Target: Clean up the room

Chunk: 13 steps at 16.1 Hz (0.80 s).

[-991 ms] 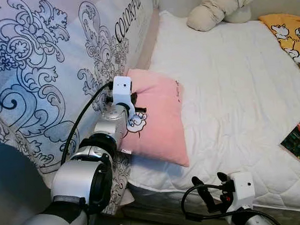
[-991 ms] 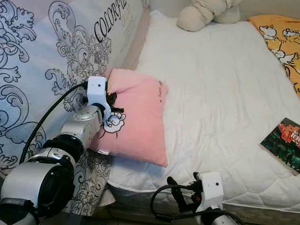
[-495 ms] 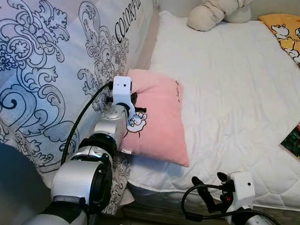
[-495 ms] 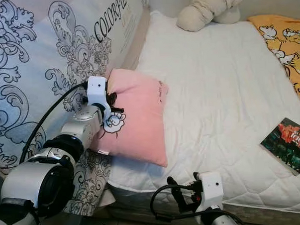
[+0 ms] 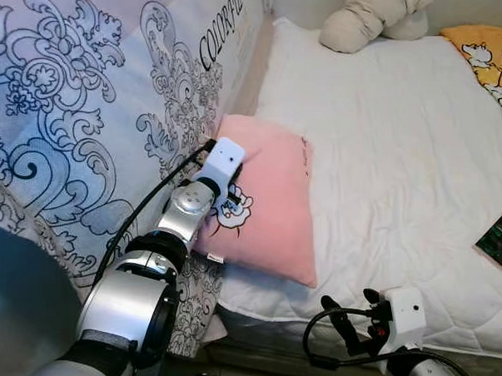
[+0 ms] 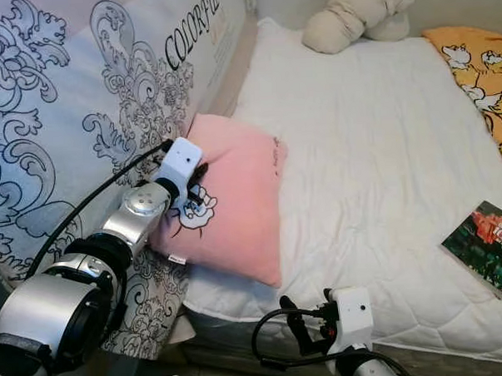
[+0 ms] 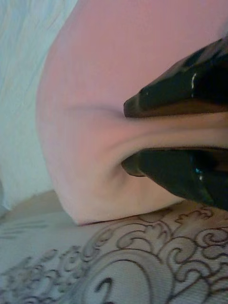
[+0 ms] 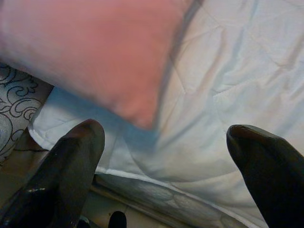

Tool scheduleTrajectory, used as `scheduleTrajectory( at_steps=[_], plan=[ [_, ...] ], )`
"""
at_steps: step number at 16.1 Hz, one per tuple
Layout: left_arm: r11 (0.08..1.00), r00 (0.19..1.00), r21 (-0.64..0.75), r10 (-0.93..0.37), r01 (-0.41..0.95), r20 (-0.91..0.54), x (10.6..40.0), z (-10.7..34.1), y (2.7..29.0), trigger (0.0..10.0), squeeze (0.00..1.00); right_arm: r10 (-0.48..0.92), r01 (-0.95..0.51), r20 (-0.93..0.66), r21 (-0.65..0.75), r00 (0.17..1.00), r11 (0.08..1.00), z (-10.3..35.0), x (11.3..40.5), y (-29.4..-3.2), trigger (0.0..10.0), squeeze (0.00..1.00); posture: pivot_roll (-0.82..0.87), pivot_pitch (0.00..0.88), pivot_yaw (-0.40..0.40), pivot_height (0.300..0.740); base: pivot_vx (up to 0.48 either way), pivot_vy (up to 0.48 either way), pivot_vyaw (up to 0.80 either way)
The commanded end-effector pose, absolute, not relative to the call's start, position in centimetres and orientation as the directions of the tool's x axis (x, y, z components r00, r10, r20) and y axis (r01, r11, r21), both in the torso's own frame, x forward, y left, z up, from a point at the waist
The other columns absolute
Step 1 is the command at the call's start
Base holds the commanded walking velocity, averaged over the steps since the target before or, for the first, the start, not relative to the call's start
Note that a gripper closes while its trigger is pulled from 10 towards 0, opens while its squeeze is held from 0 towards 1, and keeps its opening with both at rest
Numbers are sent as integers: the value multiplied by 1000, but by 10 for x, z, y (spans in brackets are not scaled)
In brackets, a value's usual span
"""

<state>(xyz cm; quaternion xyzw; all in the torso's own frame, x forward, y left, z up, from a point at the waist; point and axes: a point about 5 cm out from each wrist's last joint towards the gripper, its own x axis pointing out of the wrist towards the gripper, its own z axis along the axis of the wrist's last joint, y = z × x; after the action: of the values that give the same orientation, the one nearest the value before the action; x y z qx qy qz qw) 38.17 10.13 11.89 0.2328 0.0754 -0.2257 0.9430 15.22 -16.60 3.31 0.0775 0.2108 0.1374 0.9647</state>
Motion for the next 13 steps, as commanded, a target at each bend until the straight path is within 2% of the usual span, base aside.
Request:
scheduleTrajectory(
  at_steps=[1,6,8,11,12,13],
  plan=[
    [754,879,453,-417,476,-230,384,126,98,10000,1000,286,-229,-389,189,876,955,32,152,-167,10000,0,-87,0,-2,740,0,0,0],
    [681,832,506,-532,529,-154,382,139,81,10000,1000,281,-224,-388,186,878,957,32,152,-168,10000,0,-87,0,2,740,0,0,0],
    [695,814,489,-579,527,-55,382,154,81,10000,1000,251,-199,-367,173,896,965,35,154,-170,10000,0,-87,0,13,740,0,0,0],
    [724,777,372,-629,581,11,371,153,86,10000,1000,112,-75,-295,134,949,988,47,162,-183,10000,0,-72,0,27,740,0,0,0],
    [722,764,329,-645,609,-1,362,144,88,10000,1000,75,-36,-277,142,958,989,49,164,-186,10000,0,-64,0,29,740,0,0,0],
    [732,759,221,-649,644,-62,338,116,94,10000,1000,-12,51,-226,166,974,985,54,168,-193,10000,0,-46,0,32,740,0,0,0]
  ],
)
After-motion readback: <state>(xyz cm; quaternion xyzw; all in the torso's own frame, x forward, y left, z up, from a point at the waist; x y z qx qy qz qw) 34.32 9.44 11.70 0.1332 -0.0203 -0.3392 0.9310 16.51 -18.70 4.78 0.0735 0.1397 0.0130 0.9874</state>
